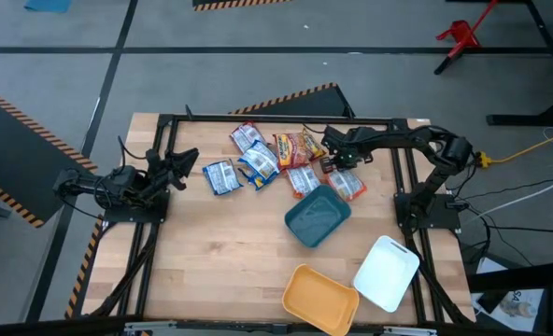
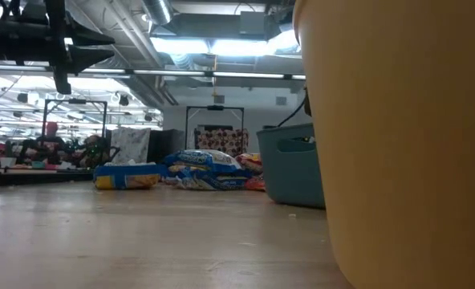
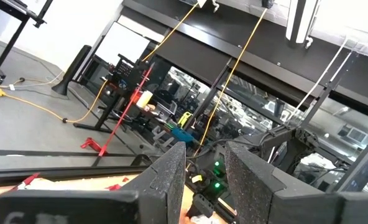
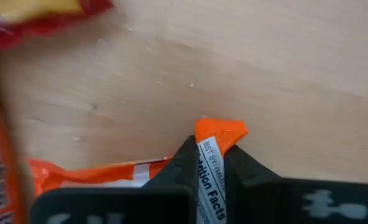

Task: Sort Maruchan noodles
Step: Put the right orange noodle pack into the white bin

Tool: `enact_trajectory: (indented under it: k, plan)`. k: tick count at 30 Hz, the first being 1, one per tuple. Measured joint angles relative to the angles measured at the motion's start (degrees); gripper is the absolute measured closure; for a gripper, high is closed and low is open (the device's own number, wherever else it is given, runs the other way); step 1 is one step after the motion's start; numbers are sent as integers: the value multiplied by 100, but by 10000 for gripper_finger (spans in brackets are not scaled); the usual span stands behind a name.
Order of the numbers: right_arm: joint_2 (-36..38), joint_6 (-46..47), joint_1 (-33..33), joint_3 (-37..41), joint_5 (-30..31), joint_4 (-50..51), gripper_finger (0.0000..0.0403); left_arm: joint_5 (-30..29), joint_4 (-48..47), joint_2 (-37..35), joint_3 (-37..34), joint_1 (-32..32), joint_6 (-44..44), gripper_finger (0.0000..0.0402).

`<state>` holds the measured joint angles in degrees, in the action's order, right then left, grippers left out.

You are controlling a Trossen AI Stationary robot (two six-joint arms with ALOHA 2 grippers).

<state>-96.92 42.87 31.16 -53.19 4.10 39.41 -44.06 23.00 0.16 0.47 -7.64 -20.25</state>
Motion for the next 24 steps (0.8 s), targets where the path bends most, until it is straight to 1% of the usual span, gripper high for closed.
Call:
enact_trajectory:
  k: [3, 7, 14, 18, 21, 24]
  plan:
    - [12, -204, 39, -296, 41, 153, 396, -1, -2, 0, 0, 1, 6, 294]
    - [15, -295, 48, -709, 124, 479, 398, -2, -2, 0, 0, 0, 182, 294]
    - [233, -439, 37, -1427, 338, 1304, 401, -2, -2, 0, 0, 0, 286, 294]
    - [552, -423, 0, -1814, 334, 1892, 401, -4, -2, 0, 0, 1, 286, 294]
    - [877, -389, -174, -2066, 429, 2350, 402, -4, -3, 0, 0, 2, 289, 294]
    - [1208, -241, -463, -2219, 344, 2906, 402, -4, -4, 2, 0, 1, 289, 294]
